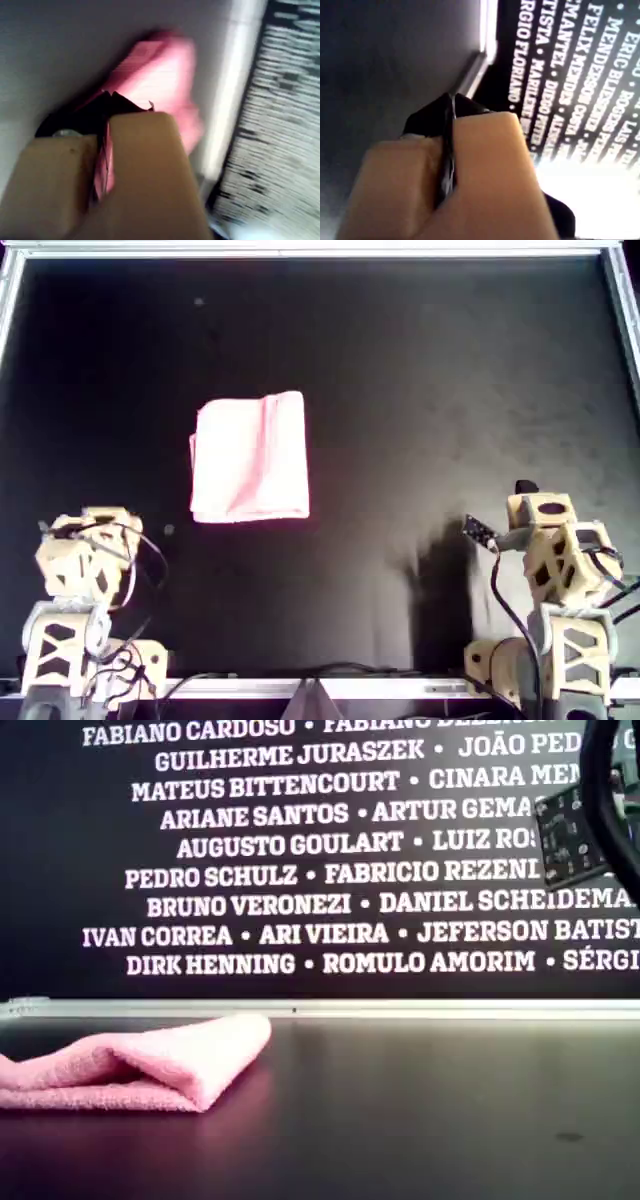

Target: Fold a cloth

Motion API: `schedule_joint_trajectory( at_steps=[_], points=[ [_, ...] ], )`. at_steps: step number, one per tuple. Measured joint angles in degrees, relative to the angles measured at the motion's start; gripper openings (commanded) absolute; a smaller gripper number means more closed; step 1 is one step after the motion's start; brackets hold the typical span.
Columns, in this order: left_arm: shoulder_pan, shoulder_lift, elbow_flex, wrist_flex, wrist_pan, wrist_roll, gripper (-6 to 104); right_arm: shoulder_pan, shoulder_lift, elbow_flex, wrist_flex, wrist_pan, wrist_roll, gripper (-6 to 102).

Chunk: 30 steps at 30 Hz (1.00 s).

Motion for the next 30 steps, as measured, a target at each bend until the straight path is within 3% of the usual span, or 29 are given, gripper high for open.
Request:
schedule_joint_trajectory(
  at_steps=[11,15,30],
  points=[
    [0.00,0.09,0.00,9.40,0.00,0.00,-1,0.00,0.00,0.00,18.63,0.00,-0.53,3],
    [0.00,0.09,0.00,15.12,0.00,0.00,-1,0.00,0.00,0.00,19.69,0.44,-0.53,3],
    [0.00,0.09,0.00,15.56,-0.44,0.00,-1,0.53,0.00,0.00,21.18,0.44,-0.35,2]
  ],
)
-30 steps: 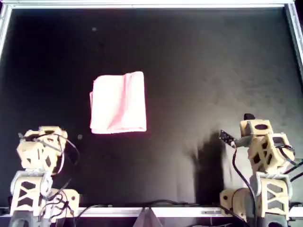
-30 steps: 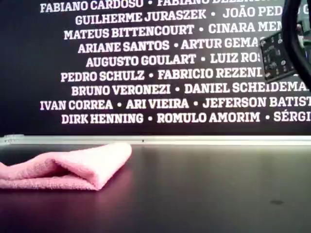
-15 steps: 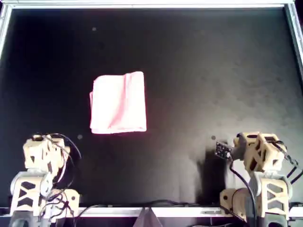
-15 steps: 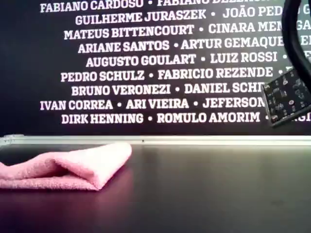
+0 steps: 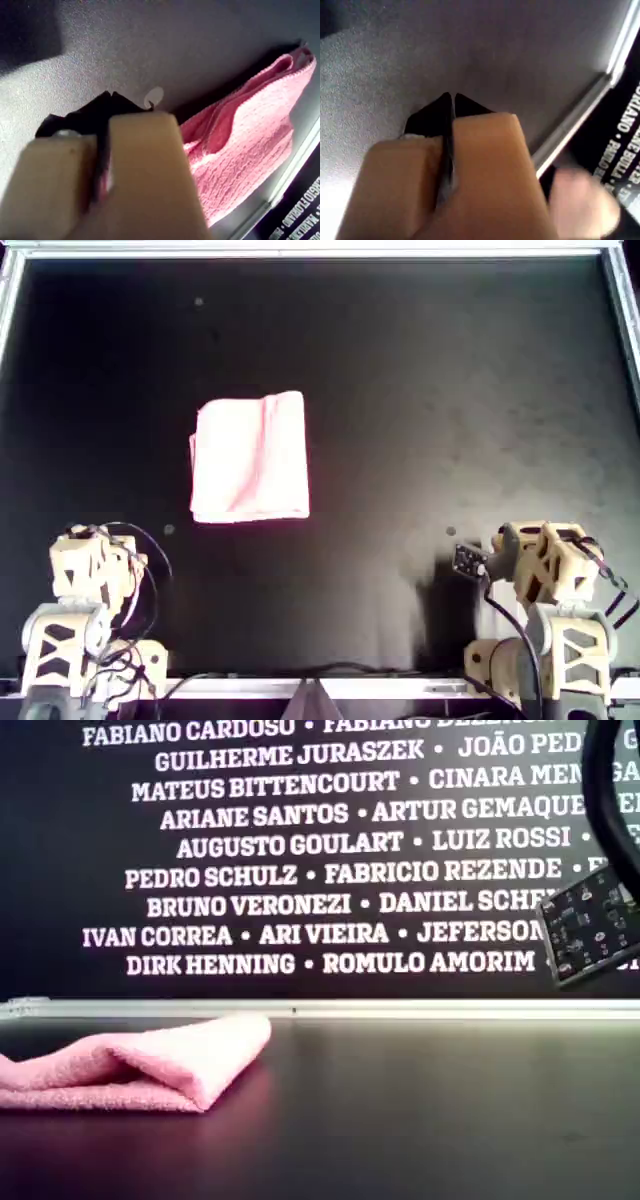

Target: Fold a cloth

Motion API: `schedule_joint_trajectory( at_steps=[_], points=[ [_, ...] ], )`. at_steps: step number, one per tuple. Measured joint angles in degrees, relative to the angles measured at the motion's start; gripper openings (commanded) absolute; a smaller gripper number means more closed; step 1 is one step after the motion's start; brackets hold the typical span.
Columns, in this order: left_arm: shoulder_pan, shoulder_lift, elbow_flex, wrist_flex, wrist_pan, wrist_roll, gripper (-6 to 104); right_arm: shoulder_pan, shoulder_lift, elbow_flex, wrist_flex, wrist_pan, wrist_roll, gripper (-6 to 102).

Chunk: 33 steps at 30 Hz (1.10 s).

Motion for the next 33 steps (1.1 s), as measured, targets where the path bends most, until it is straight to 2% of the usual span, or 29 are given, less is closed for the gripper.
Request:
schedule_joint_trajectory(
  at_steps=[4,5,8,11,33],
  points=[
    [0.00,0.00,0.00,0.00,0.09,-0.18,-1,3.25,0.00,0.00,0.00,0.09,-0.09,2],
    [0.00,0.00,0.00,0.00,0.09,-0.18,-1,3.52,0.00,0.00,0.00,-0.62,-0.09,2],
    [0.00,0.00,0.00,0.00,0.18,-0.18,-1,3.34,0.00,0.00,0.00,0.53,-0.09,2],
    [0.00,0.00,0.00,0.00,0.18,-0.18,-1,4.31,0.00,0.00,0.26,0.35,-0.09,2],
    [0.00,0.00,0.00,0.00,0.18,-0.18,-1,4.31,0.00,0.00,0.35,0.44,-0.09,2]
  ],
)
